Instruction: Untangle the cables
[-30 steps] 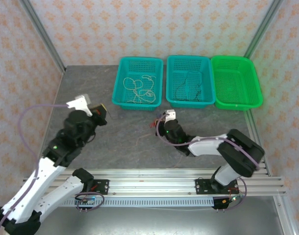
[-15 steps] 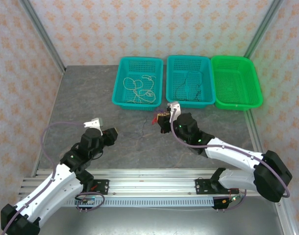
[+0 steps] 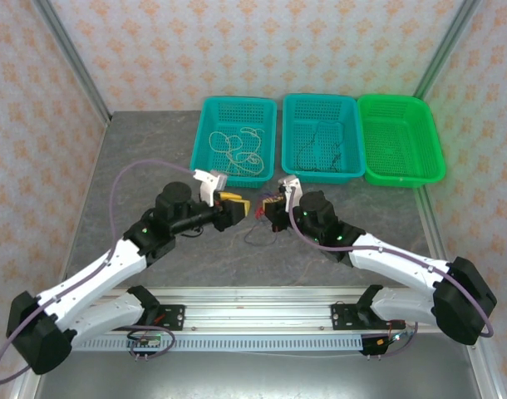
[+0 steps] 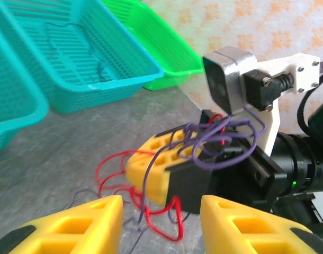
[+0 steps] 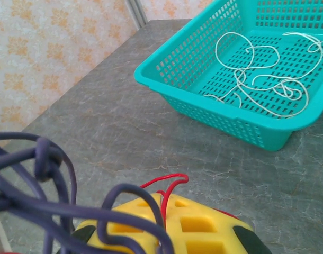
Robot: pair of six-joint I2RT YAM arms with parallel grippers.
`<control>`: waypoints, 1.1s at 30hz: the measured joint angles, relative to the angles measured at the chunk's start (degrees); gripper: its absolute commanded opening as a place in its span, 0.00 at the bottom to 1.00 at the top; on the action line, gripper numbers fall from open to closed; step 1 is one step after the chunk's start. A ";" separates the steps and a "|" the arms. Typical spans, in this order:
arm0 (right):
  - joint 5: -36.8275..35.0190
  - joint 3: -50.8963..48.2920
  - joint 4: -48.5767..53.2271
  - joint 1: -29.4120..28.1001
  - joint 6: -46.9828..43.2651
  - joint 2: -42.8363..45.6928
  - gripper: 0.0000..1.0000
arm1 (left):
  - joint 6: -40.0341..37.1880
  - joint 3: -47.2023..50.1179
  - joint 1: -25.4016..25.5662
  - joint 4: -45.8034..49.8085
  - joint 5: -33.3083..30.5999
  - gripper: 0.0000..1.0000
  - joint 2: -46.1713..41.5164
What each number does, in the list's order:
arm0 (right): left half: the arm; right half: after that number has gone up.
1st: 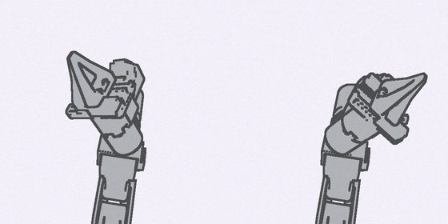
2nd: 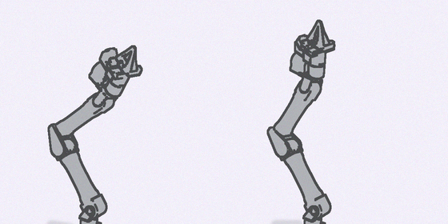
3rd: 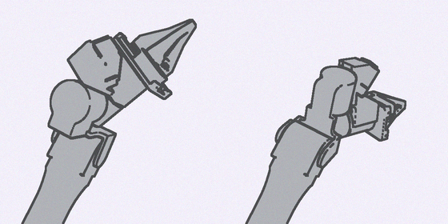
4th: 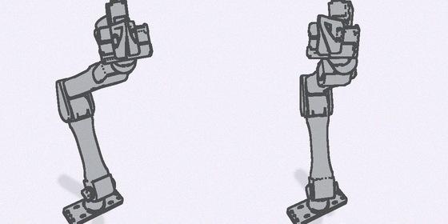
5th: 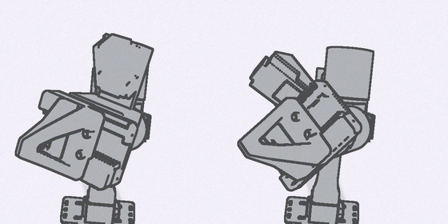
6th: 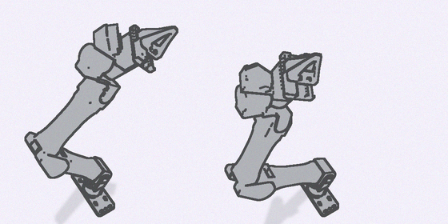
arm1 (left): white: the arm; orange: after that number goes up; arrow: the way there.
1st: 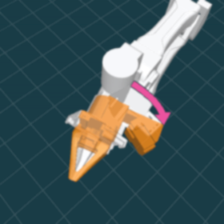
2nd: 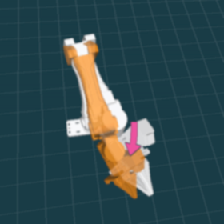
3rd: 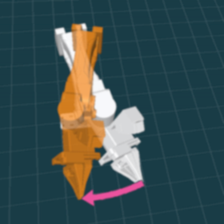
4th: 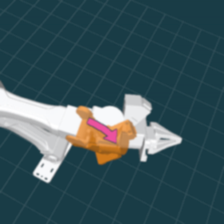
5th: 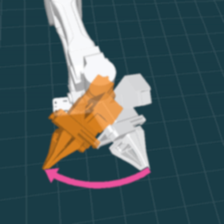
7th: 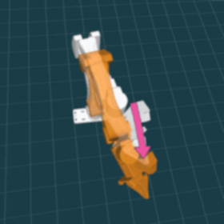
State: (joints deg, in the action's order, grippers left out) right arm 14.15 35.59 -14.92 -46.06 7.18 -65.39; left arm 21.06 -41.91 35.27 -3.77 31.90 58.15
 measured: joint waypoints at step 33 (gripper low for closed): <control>6.91 1.07 0.98 0.48 0.57 0.09 0.00 | -3.04 -1.53 1.27 -6.12 -1.01 0.38 9.90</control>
State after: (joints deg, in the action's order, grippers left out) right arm 21.06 36.67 -13.93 -45.58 7.75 -65.30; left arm 18.02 -43.44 36.53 -9.89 30.89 68.05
